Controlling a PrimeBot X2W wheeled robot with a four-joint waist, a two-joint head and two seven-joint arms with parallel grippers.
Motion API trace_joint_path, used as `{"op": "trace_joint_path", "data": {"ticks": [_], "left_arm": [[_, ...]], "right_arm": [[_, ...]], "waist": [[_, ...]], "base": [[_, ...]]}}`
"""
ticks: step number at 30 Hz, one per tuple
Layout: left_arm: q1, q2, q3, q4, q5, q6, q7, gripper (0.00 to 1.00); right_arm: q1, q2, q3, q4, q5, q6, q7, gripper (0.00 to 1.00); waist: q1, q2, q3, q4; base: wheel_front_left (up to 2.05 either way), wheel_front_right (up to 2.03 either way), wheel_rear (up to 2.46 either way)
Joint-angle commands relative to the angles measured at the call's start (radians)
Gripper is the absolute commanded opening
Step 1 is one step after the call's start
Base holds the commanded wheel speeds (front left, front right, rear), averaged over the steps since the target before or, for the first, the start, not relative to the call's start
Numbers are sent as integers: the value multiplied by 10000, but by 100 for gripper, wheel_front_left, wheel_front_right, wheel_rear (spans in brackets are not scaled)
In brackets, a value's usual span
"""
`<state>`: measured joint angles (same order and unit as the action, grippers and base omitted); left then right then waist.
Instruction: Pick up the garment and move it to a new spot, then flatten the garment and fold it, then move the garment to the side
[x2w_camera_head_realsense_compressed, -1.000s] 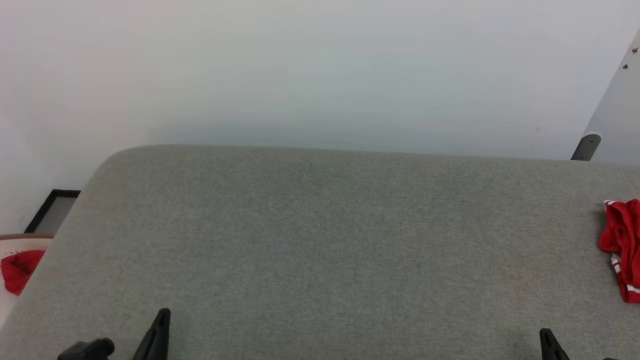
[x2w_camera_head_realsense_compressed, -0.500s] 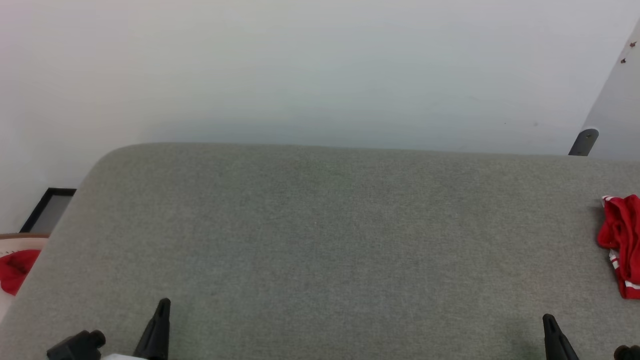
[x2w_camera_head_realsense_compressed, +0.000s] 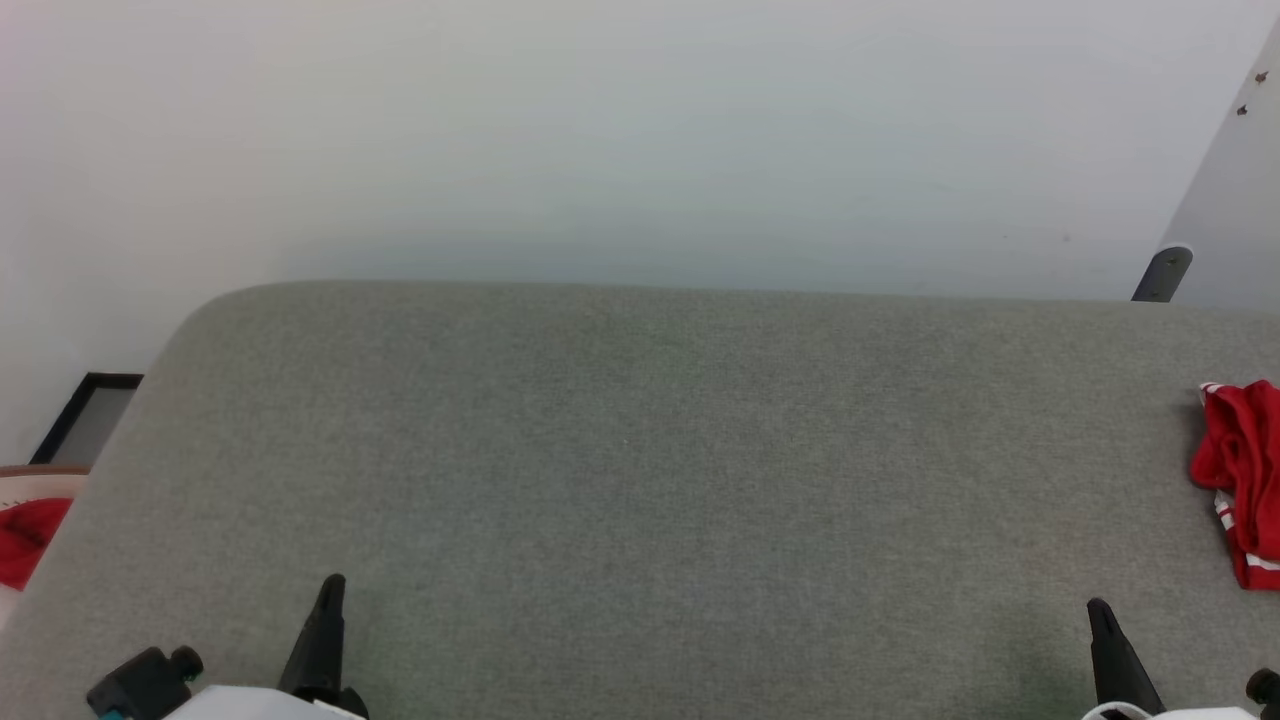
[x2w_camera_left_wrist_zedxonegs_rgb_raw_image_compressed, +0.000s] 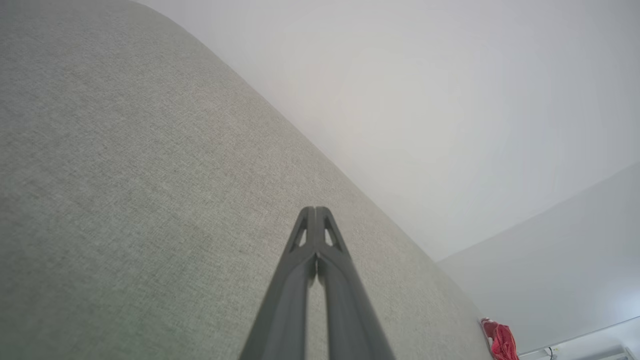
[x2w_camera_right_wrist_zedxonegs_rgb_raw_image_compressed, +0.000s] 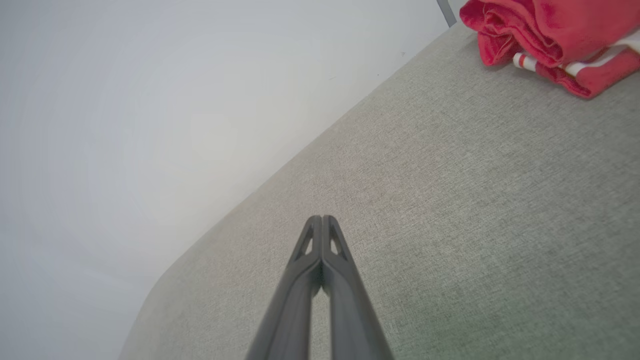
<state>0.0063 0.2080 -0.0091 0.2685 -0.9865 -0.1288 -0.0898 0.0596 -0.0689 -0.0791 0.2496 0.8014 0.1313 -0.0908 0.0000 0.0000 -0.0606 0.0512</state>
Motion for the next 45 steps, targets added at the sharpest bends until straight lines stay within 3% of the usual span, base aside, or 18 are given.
{"op": "trace_joint_path", "data": {"ticks": [1,45], "left_arm": [[-234,22,102,-136,-210,-12,41,0],[-840,-954,811,-219,-3882,-24,1270,0]], "right_arm": [[-279,-7,-40,-136,280,-3,53,0],[-1193,114,-246,-100,5047,-4,1285,0]], "waist": [[0,0,8,-7],[0,0,332,-267]], "base": [[0,0,0],[0,0,0]]}}
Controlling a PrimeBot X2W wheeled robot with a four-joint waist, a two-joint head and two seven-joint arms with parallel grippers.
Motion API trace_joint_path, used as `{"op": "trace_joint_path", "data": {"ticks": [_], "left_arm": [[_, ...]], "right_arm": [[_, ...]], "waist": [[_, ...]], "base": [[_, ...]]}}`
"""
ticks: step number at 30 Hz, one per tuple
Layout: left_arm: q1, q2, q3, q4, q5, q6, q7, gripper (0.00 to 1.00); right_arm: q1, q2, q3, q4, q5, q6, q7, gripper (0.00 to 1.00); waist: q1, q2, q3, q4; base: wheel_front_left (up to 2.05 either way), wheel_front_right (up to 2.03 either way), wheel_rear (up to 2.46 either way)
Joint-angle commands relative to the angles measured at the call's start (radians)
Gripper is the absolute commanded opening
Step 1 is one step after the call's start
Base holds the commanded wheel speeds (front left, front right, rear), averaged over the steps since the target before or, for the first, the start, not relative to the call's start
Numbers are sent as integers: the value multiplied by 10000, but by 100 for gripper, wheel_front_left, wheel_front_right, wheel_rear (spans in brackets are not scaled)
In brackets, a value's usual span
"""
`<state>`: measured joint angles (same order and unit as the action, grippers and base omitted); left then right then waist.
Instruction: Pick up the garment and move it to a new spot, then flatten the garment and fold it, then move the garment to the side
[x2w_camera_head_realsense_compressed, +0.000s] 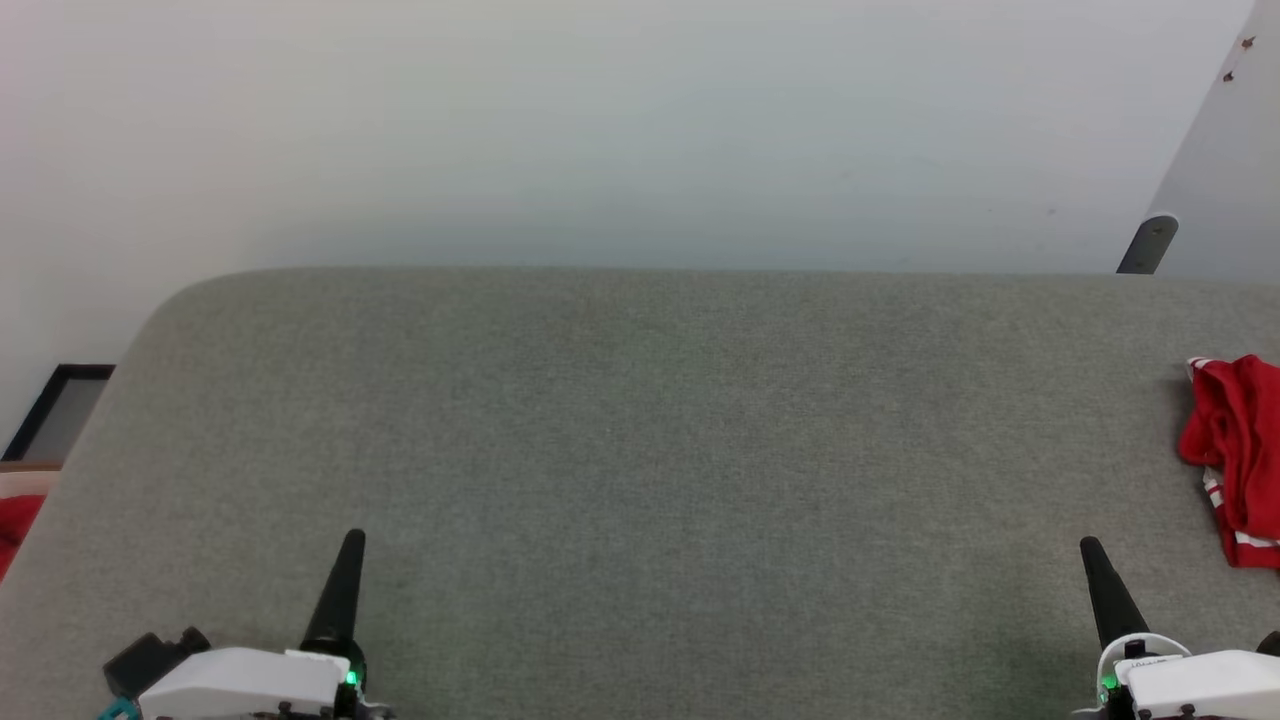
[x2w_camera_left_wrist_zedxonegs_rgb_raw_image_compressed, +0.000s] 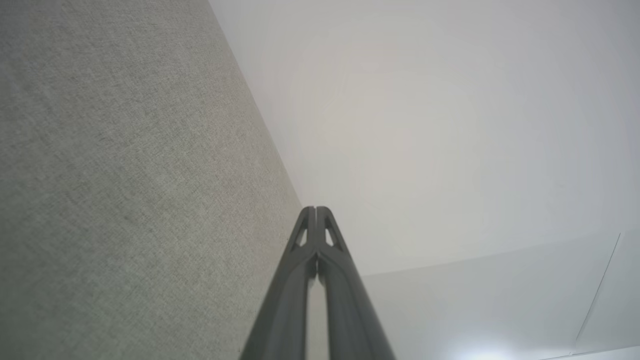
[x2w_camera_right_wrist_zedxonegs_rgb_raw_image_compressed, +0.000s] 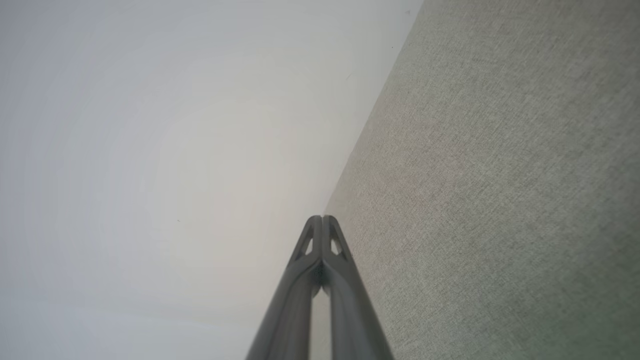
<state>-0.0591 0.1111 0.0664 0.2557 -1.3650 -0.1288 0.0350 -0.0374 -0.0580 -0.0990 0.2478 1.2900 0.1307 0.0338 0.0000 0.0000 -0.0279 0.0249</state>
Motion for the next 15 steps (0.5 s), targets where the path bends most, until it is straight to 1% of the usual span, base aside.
{"op": "trace_joint_path", "data": {"ticks": [1,15], "left_arm": [[-193,-4,70,-92,-174,-24,55,0],[-330,-254,241,-101,-1077,-27,349,0]], "right_arm": [[-246,8,-50,-82,249,2,59,0],[-447,41,-90,-66,1412,3,367,0]], "waist": [[0,0,12,-10],[0,0,115,-92]], "base": [[0,0,0],[0,0,0]]}}
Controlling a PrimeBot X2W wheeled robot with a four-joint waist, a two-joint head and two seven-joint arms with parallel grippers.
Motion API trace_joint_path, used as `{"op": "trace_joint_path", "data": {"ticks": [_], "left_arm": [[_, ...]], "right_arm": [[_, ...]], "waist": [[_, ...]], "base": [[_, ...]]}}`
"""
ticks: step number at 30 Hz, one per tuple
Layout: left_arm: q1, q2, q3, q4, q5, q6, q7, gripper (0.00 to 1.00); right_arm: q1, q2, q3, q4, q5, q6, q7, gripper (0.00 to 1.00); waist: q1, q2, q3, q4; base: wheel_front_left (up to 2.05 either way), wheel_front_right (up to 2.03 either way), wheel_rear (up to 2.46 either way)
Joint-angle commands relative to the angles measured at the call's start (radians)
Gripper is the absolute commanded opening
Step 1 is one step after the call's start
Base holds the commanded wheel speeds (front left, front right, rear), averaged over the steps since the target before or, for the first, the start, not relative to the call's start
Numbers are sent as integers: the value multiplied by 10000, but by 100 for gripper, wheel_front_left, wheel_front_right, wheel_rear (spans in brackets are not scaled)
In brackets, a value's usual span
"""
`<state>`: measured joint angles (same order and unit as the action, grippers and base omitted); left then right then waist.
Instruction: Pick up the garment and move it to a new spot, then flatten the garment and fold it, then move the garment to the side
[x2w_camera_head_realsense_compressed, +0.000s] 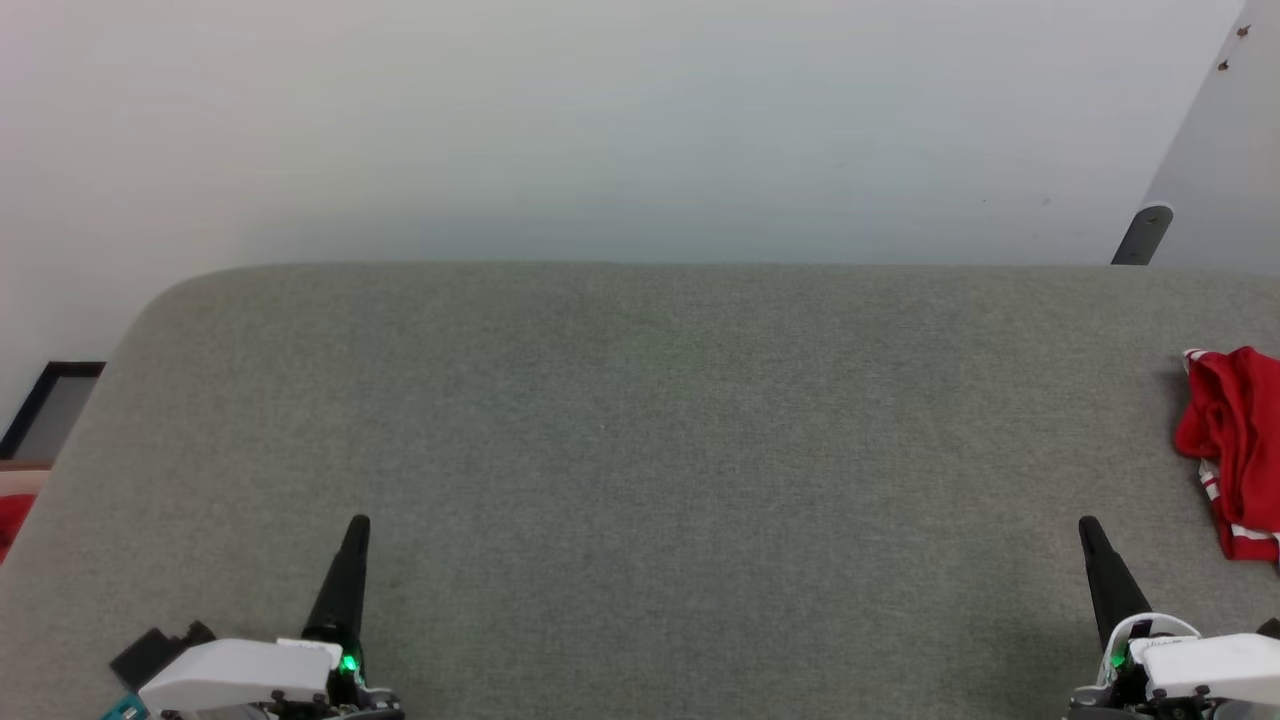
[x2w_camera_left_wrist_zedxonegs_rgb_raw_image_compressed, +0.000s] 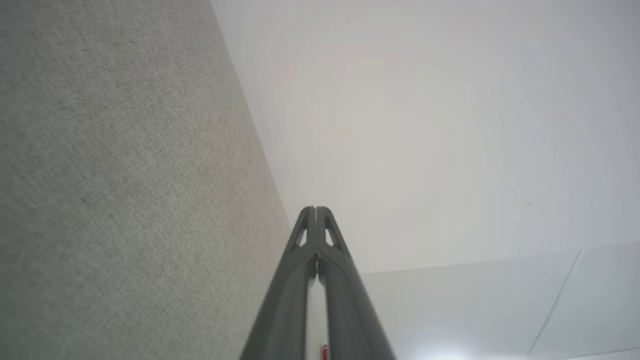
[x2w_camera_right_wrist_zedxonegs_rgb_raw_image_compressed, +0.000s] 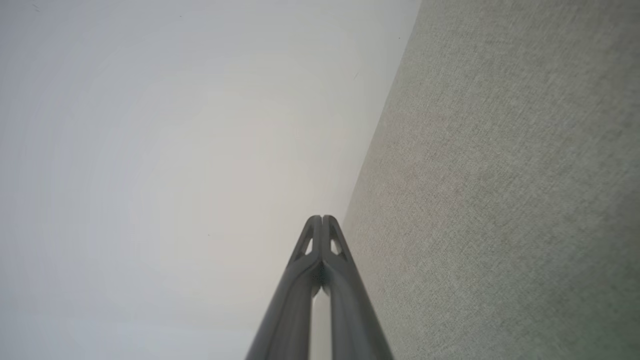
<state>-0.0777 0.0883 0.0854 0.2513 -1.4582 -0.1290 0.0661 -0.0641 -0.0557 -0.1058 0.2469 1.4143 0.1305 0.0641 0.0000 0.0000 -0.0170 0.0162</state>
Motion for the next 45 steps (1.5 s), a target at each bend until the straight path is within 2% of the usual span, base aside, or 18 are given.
{"op": "trace_joint_path", "data": {"ticks": [1,27,45], "left_arm": [[-156,-41,63,-57,-208,-25,59,0],[-365,-410,326,-75,-1551,-32,513,0],[-358,-398,318,-74,-1548,-32,520,0]], "right_arm": [[-184,20,-24,-57,243,5,71,0],[-536,75,-97,-32,2017,4,535,0],[-476,74,-89,-27,2000,4,532,0]], "waist": [[0,0,13,-11],[0,0,197,-159],[0,0,201,-162]], "base": [[0,0,0],[0,0,0],[0,0,0]]}}
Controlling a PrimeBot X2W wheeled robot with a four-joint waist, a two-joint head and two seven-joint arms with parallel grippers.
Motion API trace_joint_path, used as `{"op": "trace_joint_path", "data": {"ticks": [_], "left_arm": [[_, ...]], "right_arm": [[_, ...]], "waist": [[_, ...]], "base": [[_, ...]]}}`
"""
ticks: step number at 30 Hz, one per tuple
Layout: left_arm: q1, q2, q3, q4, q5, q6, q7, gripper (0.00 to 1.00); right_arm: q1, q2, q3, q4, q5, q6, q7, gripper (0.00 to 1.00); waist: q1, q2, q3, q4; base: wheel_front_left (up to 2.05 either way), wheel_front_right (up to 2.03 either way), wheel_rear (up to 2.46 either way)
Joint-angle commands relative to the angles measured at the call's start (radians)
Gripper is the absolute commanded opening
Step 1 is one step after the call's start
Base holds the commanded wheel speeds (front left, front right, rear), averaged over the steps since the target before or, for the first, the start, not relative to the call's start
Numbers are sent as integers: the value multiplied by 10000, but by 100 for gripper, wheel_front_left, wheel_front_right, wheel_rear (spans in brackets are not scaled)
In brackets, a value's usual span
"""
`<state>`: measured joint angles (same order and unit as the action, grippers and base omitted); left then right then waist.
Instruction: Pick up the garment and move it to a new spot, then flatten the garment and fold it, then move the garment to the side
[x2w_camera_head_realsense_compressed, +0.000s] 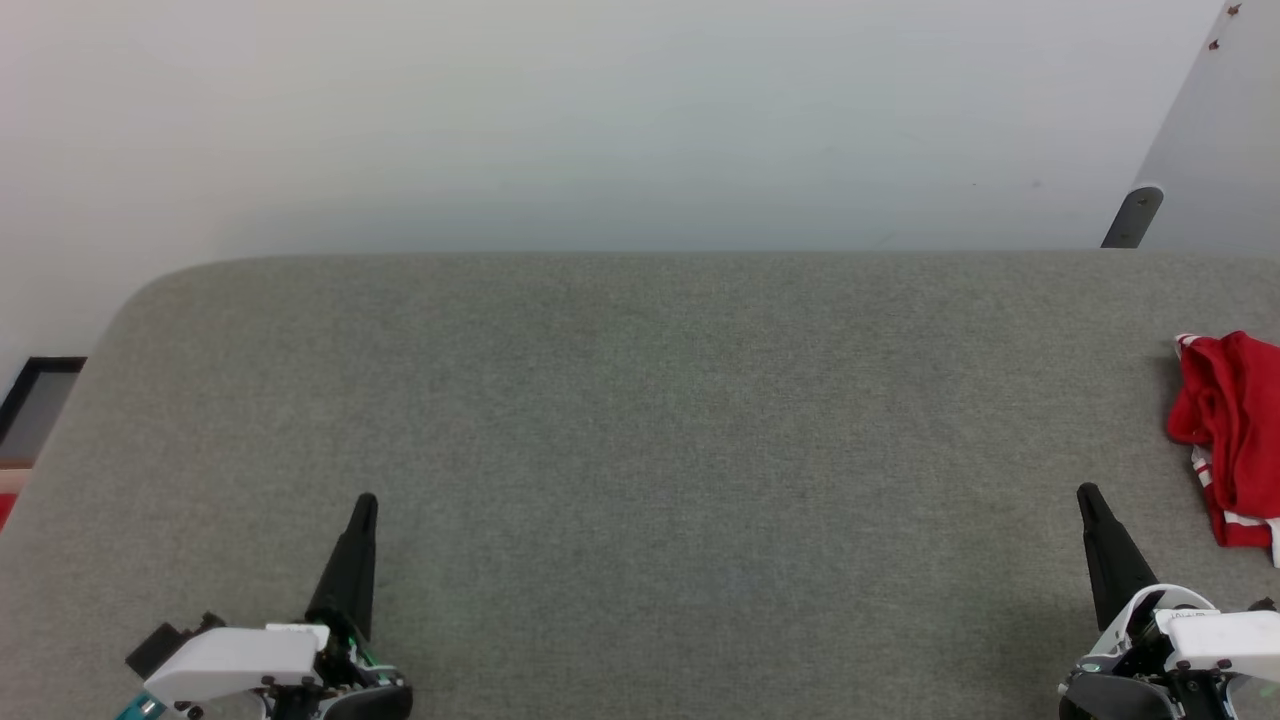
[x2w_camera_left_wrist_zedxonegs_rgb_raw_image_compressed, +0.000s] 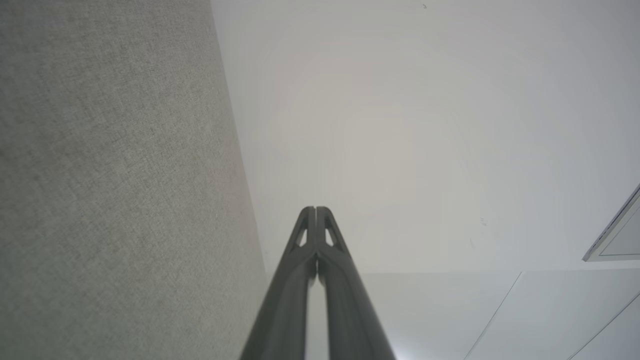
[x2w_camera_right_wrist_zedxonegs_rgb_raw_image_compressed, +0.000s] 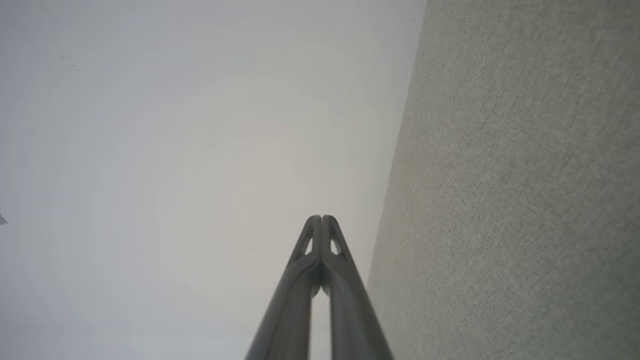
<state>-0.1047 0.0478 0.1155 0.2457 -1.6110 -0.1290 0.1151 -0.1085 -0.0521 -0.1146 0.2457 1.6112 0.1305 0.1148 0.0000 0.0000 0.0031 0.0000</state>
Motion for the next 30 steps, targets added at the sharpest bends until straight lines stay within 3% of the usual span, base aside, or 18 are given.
{"op": "trace_joint_path", "data": {"ticks": [1,30], "left_arm": [[-88,7,21,-19,-20,-32,29,0],[-86,6,12,-18,-28,-32,22,0]], "right_arm": [[-32,38,-1,-16,31,4,25,0],[-32,38,1,-16,28,4,23,0]], "waist": [[0,0,0,0],[0,0,0,0]], "base": [[0,0,0],[0,0,0]]}}
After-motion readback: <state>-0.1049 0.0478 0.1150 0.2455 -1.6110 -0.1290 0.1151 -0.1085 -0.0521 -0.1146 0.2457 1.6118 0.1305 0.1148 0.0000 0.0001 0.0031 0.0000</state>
